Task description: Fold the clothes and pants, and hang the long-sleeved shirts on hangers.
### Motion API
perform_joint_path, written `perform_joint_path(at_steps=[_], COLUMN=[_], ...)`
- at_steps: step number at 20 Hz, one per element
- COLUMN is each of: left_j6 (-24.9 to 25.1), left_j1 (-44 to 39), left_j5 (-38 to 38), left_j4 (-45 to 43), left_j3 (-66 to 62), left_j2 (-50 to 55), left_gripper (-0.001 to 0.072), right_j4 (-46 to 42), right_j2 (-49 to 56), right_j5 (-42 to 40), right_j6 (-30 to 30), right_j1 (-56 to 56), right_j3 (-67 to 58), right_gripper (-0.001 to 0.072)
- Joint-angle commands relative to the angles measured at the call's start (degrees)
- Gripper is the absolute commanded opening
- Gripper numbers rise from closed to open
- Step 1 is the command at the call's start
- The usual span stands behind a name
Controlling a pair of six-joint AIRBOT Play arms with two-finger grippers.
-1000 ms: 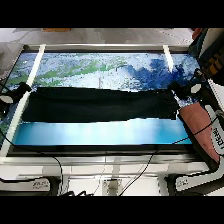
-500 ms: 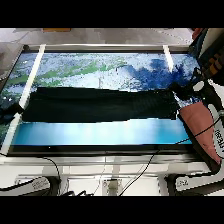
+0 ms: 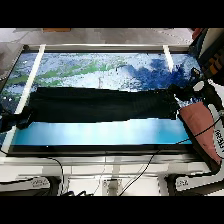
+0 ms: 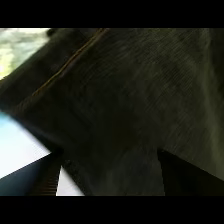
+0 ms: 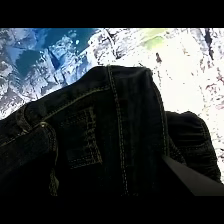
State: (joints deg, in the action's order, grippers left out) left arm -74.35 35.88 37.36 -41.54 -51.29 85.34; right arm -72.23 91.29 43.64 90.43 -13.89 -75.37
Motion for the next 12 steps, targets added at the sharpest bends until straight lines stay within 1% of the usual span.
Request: perform_joint_path(at_steps=[1, 3, 4, 5, 6, 8, 9, 10, 11, 12], left_j6=[13.5, 23.6, 29.3, 33.2, 33.4, 33.1, 32.4, 32.4, 32.5, 32.4], left_j1=[-2.0, -3.5, -4.6, -6.0, -7.4, -9.9, -10.6, -11.2, -11.5, -11.7], left_j5=[-7.5, -11.6, -13.0, -15.0, -18.0, -23.1, -23.8, -24.0, -24.1, -24.3], left_j4=[18.9, 27.1, 28.5, 28.6, 28.6, 28.9, 29.3, 29.2, 29.2, 29.2], left_j3=[0.5, 0.5, 0.4, 0.2, -0.1, -1.6, -2.9, -4.4, -5.9, -7.4], left_j2=[4.5, 5.4, 5.5, 5.7, 6.1, 7.8, 8.7, 9.4, 9.8, 9.7], left_gripper=[0.0697, 0.0681, 0.0599, 0.0511, 0.0482, 0.0479, 0.0397, 0.0232, 0.0016, 0.0021], right_j4=[0.0, 0.1, 0.1, 0.3, 0.5, 0.4, 0.4, 0.4, 0.4, 0.4], right_j2=[0.0, 0.0, 0.0, 0.0, 0.0, 0.0, 0.0, 0.0, 0.0, 0.0], right_j5=[-0.1, -0.1, -0.1, -0.1, 0.0, 0.3, 0.3, 0.3, 0.3, 0.5], right_j6=[-0.2, -0.2, -0.3, -1.4, -3.3, -6.5, -7.8, -8.2, -8.2, -8.2], right_j1=[0.0, 0.0, 0.0, 0.2, 0.4, 1.6, 2.3, 3.0, 3.6, 4.1], right_j3=[0.0, 0.0, 0.0, 0.0, 0.0, 0.0, 0.0, 0.0, -0.1, -0.5], right_gripper=[0.0691, 0.0691, 0.0691, 0.0691, 0.0691, 0.0690, 0.0691, 0.0691, 0.0690, 0.0690])
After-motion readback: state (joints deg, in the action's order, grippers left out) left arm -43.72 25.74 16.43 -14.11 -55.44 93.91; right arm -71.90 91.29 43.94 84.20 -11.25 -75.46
